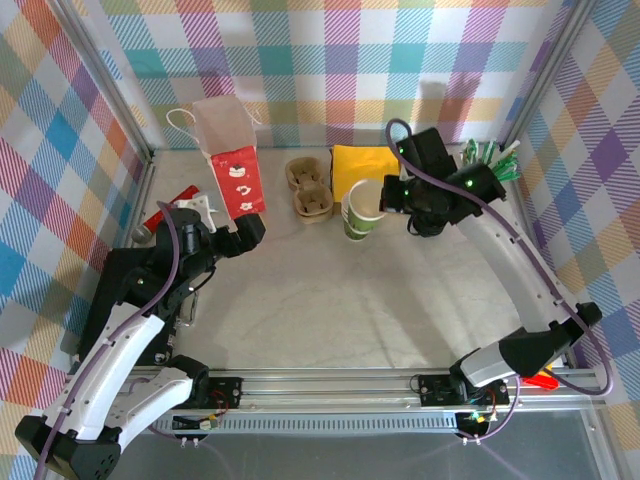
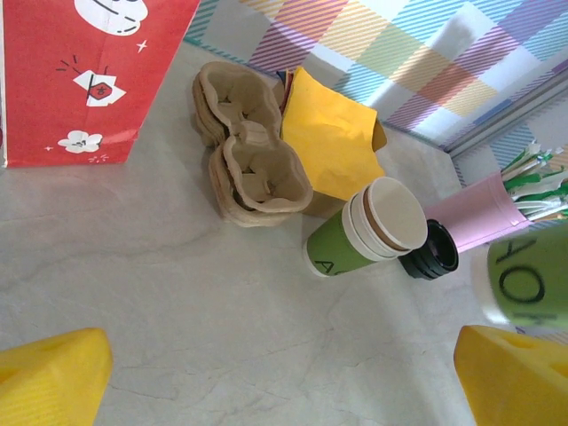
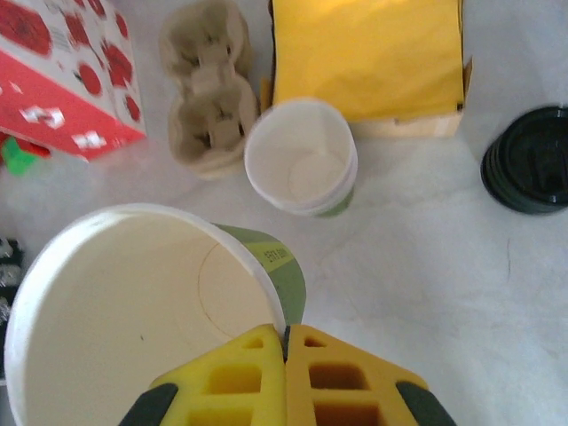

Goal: Pack the takeout coffee

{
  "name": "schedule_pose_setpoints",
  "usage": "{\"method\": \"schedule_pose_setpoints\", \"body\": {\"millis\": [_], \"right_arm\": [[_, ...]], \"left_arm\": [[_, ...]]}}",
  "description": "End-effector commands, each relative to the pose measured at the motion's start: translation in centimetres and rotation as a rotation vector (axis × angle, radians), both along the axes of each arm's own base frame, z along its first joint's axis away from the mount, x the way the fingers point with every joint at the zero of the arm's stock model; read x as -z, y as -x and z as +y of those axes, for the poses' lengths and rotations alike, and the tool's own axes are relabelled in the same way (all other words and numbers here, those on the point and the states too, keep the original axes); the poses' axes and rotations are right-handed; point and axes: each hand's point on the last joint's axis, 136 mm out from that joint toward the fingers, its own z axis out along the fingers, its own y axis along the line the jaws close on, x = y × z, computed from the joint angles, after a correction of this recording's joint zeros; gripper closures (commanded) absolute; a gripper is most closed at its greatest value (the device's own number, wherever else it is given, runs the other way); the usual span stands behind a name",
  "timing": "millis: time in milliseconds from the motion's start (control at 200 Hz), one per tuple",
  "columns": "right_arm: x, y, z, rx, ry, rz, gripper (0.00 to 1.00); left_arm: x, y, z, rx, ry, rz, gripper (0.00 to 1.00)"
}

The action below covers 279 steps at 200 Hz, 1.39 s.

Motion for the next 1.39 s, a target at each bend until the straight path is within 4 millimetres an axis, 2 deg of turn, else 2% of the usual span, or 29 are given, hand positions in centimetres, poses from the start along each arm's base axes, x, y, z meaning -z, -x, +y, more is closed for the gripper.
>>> {"method": "schedule_pose_setpoints", "body": {"millis": [0, 345, 610, 755, 985, 1390], "right_arm": [[1.2, 1.3, 0.2, -0.006, -0.023, 0.010, 0.98], [8.6, 3.9, 0.9, -0.019, -0.015, 0.092, 0.96], [13.2, 4.9, 2.2, -0.025, -0.029, 0.163, 0.97], [14.9, 5.0, 2.9, -0.039, -0.013, 0.165, 0.97], [16.5, 4.6, 4.0, -0.062, -0.009, 0.161, 0.97], [19.5, 4.4, 4.5, -0.068, 0.073, 0.203, 0.94]], "left_arm": [[0.5, 0.1, -0.1, -0.008, 0.011, 0.006, 0.02], [1.9, -0.4, -0.6, -0.003, 0.028, 0.030, 0.02], [2.6, -0.7, -0.9, -0.002, 0.036, 0.047, 0.03], [3.1, -0.8, -1.0, 0.002, 0.032, 0.061, 0.02], [3.8, -0.9, -1.3, 0.005, 0.047, 0.072, 0.02], [4.3, -1.1, -1.4, 0.003, 0.045, 0.085, 0.03]]}}
